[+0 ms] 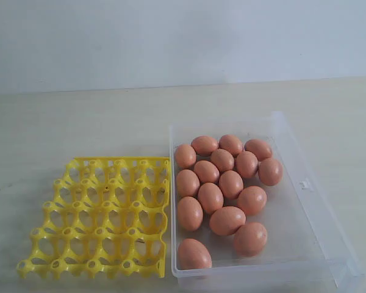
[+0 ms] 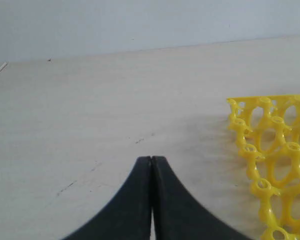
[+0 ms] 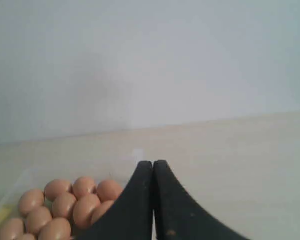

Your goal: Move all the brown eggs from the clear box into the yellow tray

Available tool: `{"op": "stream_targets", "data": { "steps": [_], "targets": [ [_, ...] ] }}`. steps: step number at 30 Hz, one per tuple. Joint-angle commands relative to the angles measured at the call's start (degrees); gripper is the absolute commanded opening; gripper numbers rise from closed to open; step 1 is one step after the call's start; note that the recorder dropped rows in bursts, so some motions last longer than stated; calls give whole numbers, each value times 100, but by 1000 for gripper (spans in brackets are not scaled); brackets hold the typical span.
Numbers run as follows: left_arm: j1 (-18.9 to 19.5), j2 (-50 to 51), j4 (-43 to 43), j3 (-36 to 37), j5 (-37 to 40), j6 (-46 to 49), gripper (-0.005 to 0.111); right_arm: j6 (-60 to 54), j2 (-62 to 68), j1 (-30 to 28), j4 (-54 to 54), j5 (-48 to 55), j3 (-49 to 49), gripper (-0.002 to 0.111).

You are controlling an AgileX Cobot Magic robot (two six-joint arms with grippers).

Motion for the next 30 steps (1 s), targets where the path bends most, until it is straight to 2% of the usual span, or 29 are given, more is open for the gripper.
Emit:
{"op": "stream_targets", "data": {
  "steps": [1,6,11,15,22,25,28,30],
  "targets": [
    [15,25,17,-26,-5,18,0,0,-35,7,-15,-831,-1,0],
    [15,25,17,-26,-5,18,0,515,-35,7,482,-1931,-1,0],
    [15,25,17,-26,-5,18,0,748,-35,7,950,-1941,-15,0],
    [15,25,17,-26,-5,18,0,805,473,7,950,-1329,-368,0],
    [15,25,17,-26,-5,18,0,175,1761,7,964,-382,-1436,0],
    [15,25,17,-26,-5,18,0,-454,2353,7,1006,136,-2007,0],
    [15,25,17,-26,-5,18,0,-1433,2970,42,1326,1084,-2618,0],
    [15,25,17,-26,-5,18,0,-1539,3376,127,1379,1576,-2980,0]
  ]
}}
